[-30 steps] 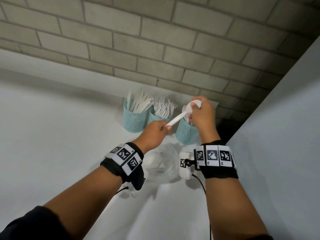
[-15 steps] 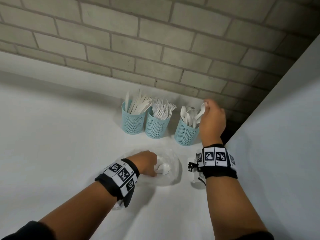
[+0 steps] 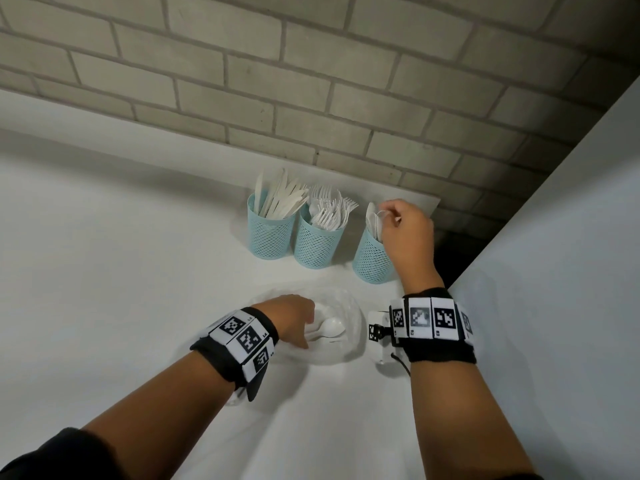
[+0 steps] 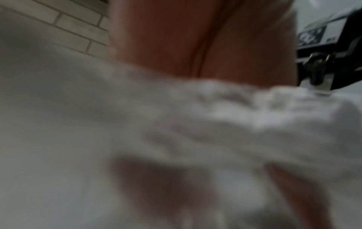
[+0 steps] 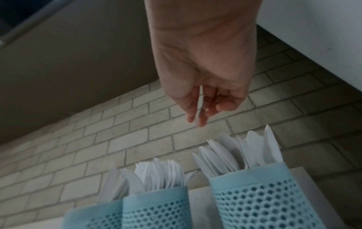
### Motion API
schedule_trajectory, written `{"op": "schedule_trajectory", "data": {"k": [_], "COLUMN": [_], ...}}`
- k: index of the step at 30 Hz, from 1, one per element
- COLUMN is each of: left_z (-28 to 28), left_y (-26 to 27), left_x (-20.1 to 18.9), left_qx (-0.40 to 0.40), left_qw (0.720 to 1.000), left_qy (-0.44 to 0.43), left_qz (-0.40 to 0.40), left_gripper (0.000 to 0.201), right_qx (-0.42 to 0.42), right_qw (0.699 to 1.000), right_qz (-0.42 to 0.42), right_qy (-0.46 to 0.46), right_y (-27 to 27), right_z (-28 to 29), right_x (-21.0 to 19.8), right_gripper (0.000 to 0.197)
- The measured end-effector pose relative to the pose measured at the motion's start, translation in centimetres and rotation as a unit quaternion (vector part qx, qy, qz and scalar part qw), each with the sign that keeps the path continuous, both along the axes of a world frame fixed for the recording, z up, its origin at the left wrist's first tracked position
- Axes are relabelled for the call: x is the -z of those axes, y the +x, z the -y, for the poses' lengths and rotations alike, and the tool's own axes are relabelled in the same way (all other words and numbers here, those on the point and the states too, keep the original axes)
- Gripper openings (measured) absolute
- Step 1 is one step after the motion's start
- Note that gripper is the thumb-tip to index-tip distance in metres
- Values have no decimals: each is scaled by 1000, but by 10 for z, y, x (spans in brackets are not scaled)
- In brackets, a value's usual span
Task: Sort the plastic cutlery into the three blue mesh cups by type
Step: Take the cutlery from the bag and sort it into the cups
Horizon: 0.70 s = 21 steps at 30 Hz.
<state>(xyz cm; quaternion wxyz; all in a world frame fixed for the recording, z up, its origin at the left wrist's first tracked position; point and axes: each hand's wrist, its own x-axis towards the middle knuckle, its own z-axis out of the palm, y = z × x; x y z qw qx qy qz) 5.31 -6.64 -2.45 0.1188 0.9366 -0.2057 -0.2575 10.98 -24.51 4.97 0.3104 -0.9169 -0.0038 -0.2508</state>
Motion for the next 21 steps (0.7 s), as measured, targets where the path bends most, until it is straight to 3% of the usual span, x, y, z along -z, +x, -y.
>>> {"op": "schedule_trajectory", "data": {"k": [1, 3, 5, 7, 11, 14, 21], "left_z": [1, 2, 2, 2, 5, 6, 5], "left_y": [-1, -3, -5, -6, -10, -13, -18], "left_x": [1, 2, 2, 2, -2, 1, 6], "left_qx": [-1, -11, -15, -16, -2, -11, 15], "left_qw": [1000, 1000, 1000, 1000, 1000, 999, 1000], "left_qy": [-3, -13, -11, 2, 26, 27, 9], "left_qz": [0, -8, -13, -14, 7, 23, 26], "left_gripper": [54, 55, 56, 55, 45, 50, 48], "right_qx": [-39, -133, -201, -210, -154, -129, -91], "right_qw": [998, 977, 918, 872, 866, 860, 877], "right_qz": [-17, -156, -340, -427, -466, -487, -468], "right_qy": [42, 58, -33, -117, -100, -81, -51], "right_y": [-6, -19, -30, -38, -48, -53, -59], "right_z": [-4, -11, -17, -21, -27, -29, -29], "right_x": [0, 2, 8, 18, 38, 53, 69], "right_gripper": [22, 20, 22, 25, 28, 38, 57]}}
